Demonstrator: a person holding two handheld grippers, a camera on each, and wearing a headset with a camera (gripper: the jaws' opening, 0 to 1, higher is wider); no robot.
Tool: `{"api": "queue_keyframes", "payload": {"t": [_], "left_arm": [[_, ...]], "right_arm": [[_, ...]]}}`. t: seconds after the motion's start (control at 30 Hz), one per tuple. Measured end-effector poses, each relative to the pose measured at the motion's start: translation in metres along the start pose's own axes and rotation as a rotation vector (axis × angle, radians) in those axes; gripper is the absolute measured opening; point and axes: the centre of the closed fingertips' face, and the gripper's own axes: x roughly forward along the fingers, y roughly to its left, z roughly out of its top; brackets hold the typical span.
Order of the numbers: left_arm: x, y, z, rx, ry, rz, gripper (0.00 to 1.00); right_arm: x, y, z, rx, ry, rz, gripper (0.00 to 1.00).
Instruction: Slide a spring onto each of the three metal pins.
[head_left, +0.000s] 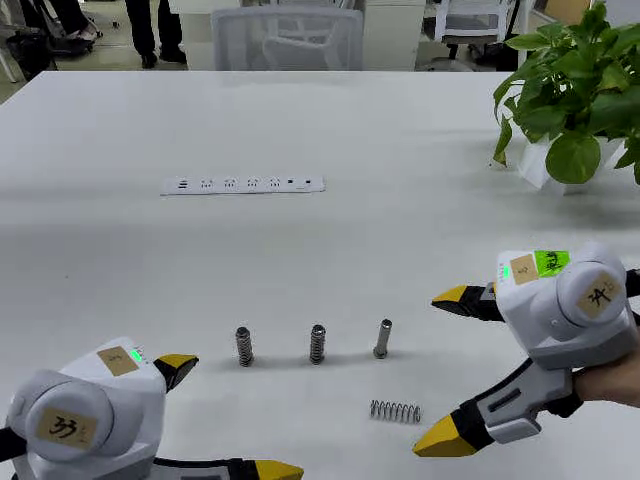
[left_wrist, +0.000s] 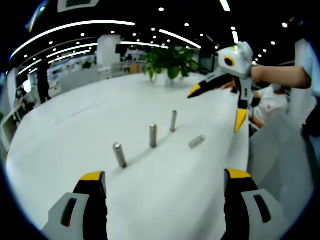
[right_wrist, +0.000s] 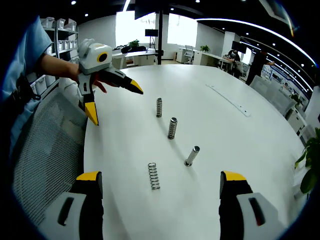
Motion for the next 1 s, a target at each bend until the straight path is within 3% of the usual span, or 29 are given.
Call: {"api": "queue_keyframes", "payload": {"t": [0.13, 0.23, 0.4, 0.63, 1.0], "left_arm": [[0.002, 0.0, -0.002, 0.001, 0.007, -0.006, 0.99], [0.003, -0.002, -0.005, 0.004, 0.018, -0.014, 0.99], [0.006, -0.005, -0.007, 0.007, 0.026, -0.022, 0.99], [0.013, -0.013, -0.003, 0.015, 0.026, -0.041, 0.98], [0.031, -0.038, 0.009, 0.096, 0.041, -0.146, 0.93]], "right_arm": [[-0.006, 0.004, -0.015, 0.05, -0.016, 0.001, 0.99], [-0.011, 0.005, -0.031, 0.074, 0.003, -0.02, 0.99], [-0.021, 0.007, -0.044, 0.123, -0.005, -0.045, 0.99], [-0.029, 0.005, -0.039, 0.165, -0.06, -0.083, 0.99], [-0.032, 0.013, -0.025, 0.177, -0.111, -0.101, 0.99]]}}
